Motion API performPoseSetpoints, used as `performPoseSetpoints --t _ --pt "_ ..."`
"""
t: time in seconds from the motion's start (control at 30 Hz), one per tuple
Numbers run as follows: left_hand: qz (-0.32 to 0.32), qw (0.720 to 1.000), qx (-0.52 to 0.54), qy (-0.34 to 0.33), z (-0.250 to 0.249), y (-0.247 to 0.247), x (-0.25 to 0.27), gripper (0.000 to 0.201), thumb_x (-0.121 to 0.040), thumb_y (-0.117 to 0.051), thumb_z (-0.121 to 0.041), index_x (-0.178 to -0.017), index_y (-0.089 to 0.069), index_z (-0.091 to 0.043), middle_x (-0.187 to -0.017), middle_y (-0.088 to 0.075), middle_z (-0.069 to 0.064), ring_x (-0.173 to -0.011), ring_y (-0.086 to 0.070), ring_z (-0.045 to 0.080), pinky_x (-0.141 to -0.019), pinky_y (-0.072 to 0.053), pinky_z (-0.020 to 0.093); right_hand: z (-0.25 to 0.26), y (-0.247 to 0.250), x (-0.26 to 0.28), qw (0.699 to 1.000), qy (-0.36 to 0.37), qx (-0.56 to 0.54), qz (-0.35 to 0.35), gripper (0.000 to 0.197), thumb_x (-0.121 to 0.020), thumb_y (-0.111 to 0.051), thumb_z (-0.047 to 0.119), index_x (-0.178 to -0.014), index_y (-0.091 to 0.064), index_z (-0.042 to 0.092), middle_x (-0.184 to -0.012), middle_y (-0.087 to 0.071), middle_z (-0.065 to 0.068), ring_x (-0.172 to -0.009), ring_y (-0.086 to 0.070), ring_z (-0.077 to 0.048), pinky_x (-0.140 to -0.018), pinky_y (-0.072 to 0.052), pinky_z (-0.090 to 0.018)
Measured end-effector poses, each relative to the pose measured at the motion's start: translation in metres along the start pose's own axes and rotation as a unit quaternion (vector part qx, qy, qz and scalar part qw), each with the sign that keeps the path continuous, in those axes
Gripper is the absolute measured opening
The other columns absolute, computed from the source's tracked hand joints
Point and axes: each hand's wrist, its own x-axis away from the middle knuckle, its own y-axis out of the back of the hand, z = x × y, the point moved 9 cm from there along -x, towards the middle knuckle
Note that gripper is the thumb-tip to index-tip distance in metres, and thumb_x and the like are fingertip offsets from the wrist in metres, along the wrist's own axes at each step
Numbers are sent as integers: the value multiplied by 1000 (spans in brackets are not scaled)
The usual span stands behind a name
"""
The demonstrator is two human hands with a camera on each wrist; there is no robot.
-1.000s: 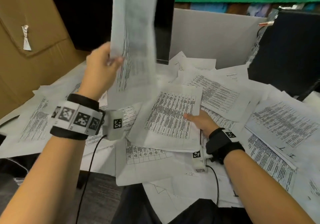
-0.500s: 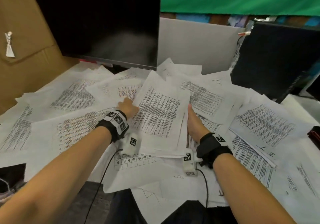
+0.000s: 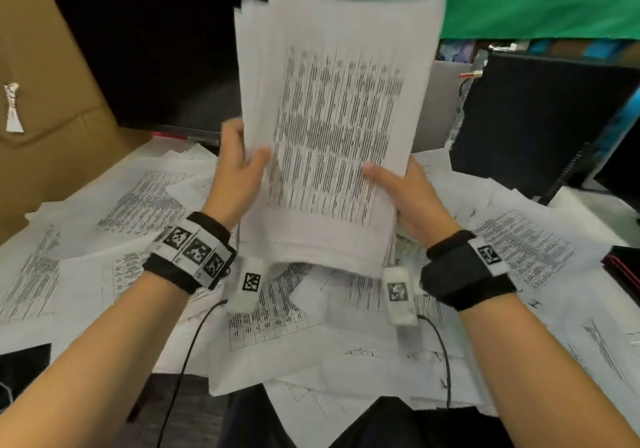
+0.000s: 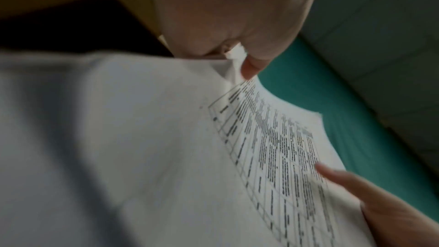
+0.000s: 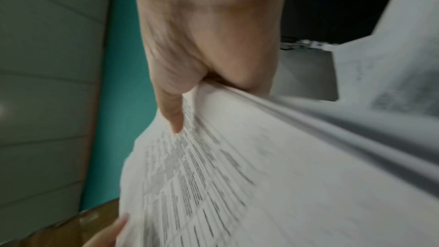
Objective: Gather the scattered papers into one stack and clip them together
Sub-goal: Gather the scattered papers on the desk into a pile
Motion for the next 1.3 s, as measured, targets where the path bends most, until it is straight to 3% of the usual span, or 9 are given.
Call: performPoseSetpoints --t 0.13,0.3,0.4,0.5,0.6,0.73,0.83,1.07,1.3 --pt "-58 983 19 -171 -69 10 1 32 -97 -49 -10 -121 -29 -3 -112 -45 -6 -99 -52 -13 -81 -45 9 50 -13 8 999 35 -6 18 44 -73 -77 28 -114 -64 23 -118 -72 2 -113 -67 -16 -100 -52 -39" --pt "-87 970 6 -226 -81 -4 14 20 -98 -40 -7 -118 -41 -3 -103 -48 -10 -91 -51 -10 -77 -41 8 45 -13 4 998 34 -1 -60 39 -78 -81 24 -112 -66 12 -109 -74 -5 -102 -72 -21 -91 -56 -43" --pt "-80 982 42 -163 -63 0 7 26 -91 -57 -20 -113 -44 -17 -107 -55 1 -99 -56 4 -83 -46 15 38 -11 1 996 40 -11 -85 21 -84 -77 19 -103 -69 15 -106 -75 -7 -100 -72 -22 -93 -56 -45" --pt "74 989 109 68 7 -10 5 60 -75 -71 -44 -126 -51 -22 -119 -62 -2 -109 -60 13 -98 -46 33 -6 -12 2 999 -30 22 -23 52 -75 -83 33 -122 -65 19 -121 -70 -1 -115 -66 -20 -104 -48 -48" --pt "282 917 -3 283 79 -31 53 108 -48 -78 -68 -136 -42 -17 -126 -55 -4 -115 -53 14 -109 -36 42 -87 -16 19 983 -163 61 54 87 -56 -91 49 -132 -58 22 -130 -66 1 -122 -61 -20 -111 -40 -52" --pt "196 941 -80 263 106 -28 45 25 -80 -70 -38 -89 -53 -22 -87 -54 -7 -75 -52 9 -68 -50 16 -107 -13 18 985 -162 49 -27 65 -67 -83 43 -123 -61 18 -121 -69 -1 -118 -61 -21 -108 -42 -45" --pt "153 943 -127 267 127 -2 29 29 -84 -69 -37 -100 -61 -15 -96 -66 0 -80 -62 14 -77 -53 28 -123 -16 5 980 -188 49 -34 59 -80 -79 31 -131 -57 14 -127 -65 -3 -120 -59 -22 -106 -43 -42" --pt "260 761 -480 351 188 101 39 70 -91 -55 -47 -143 -34 -5 -150 -33 14 -137 -34 29 -111 -29 37 -179 -1 3 948 -257 158 -98 33 -97 -61 18 -124 -56 0 -98 -62 -11 -86 -59 -25 -75 -49 -31" --pt "293 705 -560 321 203 137 37 86 -76 -66 -59 -143 -35 -17 -148 -37 11 -134 -37 32 -112 -30 46 -187 0 0 945 -254 186 -87 35 -97 -61 23 -122 -56 -2 -98 -57 -14 -86 -55 -26 -65 -47 -29"
